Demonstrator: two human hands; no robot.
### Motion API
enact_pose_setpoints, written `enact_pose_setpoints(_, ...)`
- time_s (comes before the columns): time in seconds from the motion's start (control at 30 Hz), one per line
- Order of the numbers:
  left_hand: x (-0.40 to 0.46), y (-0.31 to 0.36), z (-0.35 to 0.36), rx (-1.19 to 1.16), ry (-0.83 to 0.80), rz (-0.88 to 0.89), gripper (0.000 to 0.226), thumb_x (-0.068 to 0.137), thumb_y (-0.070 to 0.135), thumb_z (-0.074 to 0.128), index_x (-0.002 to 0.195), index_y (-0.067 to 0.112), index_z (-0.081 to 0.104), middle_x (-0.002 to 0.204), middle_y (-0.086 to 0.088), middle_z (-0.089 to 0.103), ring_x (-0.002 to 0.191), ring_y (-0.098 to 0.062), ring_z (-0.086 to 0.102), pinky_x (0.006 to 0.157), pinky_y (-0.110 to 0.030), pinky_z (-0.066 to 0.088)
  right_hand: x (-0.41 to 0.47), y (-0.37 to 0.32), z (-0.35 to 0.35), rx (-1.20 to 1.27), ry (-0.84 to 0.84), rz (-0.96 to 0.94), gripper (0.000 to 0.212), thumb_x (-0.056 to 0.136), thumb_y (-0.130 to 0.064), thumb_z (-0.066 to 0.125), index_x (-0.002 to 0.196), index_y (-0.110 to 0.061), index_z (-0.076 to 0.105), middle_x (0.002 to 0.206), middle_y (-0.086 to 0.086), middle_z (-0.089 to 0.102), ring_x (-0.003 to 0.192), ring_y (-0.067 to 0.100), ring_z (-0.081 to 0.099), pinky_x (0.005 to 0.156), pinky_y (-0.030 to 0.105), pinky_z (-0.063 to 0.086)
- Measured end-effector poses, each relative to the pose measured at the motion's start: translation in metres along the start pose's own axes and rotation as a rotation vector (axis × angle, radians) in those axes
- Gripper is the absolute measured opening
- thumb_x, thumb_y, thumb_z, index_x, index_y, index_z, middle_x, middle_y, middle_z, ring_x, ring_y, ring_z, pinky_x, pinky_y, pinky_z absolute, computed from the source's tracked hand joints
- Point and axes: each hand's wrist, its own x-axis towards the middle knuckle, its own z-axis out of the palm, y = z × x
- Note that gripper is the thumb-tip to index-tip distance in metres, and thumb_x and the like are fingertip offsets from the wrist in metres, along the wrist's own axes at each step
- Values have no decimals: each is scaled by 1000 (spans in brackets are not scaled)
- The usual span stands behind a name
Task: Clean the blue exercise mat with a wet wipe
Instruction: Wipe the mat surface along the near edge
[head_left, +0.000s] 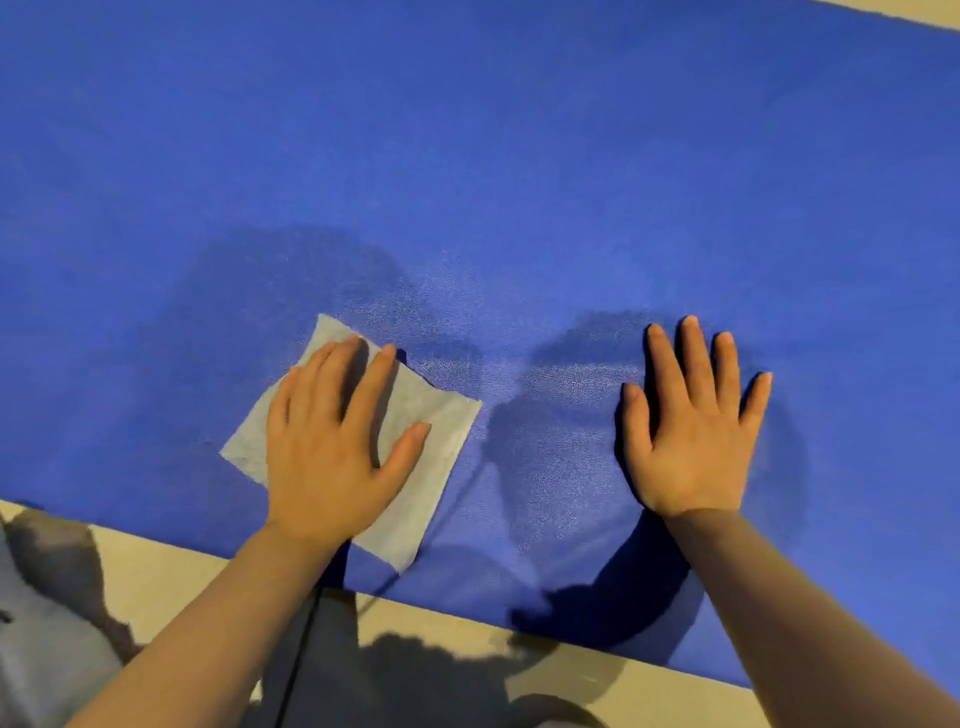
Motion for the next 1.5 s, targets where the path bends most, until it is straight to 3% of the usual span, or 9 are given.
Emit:
enact_pose_setpoints(0.23,-47,68,15,134,-117,-374,78,100,60,23,148,0,39,152,-29,34,141,-45,32,115,-58,18,1,5,2,39,26,2,56,96,-44,33,148,-24,39,158,4,33,148,31,19,116,64,6)
enact_pose_setpoints(0.43,-68,139,32,107,-208,121,67,99,54,35,150,10,40,158,-19,30,149,-31,24,117,-53,22,2,4,3,67,27,1,58,96,-47,29,149,-23,39,158,4,31,148,31,17,116,63,4)
enact_pose_setpoints(0.57,-44,83,24,30,-261,245,53,106,46,22,151,23,40,159,-7,32,148,-24,26,118,-46,21,2,7,3,93,27,-12,60,96,-48,28,149,-23,39,159,4,30,149,31,17,117,63,3)
enact_pose_setpoints(0.73,14,-55,-12,123,-127,-381,63,102,46,15,148,10,40,152,-22,37,137,-42,35,111,-53,25,1,6,3,107,55,-1,59,95,-46,31,147,-20,42,157,6,33,147,32,20,116,62,5)
enact_pose_setpoints(0.87,17,-59,-13,117,-56,-758,58,106,38,21,156,9,21,163,-19,17,150,-35,14,120,-53,10,2,3,3,85,73,8,58,95,-46,33,145,-19,43,155,6,36,146,32,23,116,62,7)
enact_pose_setpoints(1.2,-43,112,34,169,-295,198,57,104,42,16,150,16,33,160,-14,27,147,-31,24,115,-54,17,-1,3,3,38,48,32,61,94,-47,28,147,-20,41,157,5,33,147,29,20,116,63,9)
enact_pose_setpoints(1.33,36,67,34,103,-397,597,59,99,53,19,150,31,39,160,-1,30,149,-22,23,118,-50,12,3,1,3,43,57,30,61,93,-47,29,146,-20,43,156,5,35,147,30,21,116,62,9)
enact_pose_setpoints(1.4,83,18,31,91,-305,496,60,101,53,20,148,25,43,157,-5,36,146,-26,32,117,-48,13,3,2,3,35,54,27,60,93,-47,30,146,-20,43,156,6,35,147,30,21,117,61,8)
enact_pose_setpoints(1.5,131,-51,16,78,-241,-10,65,100,52,17,155,20,30,164,-6,18,152,-23,14,119,-47,4,1,3,3,32,60,25,60,93,-46,30,145,-19,44,155,6,36,147,30,22,116,61,9)
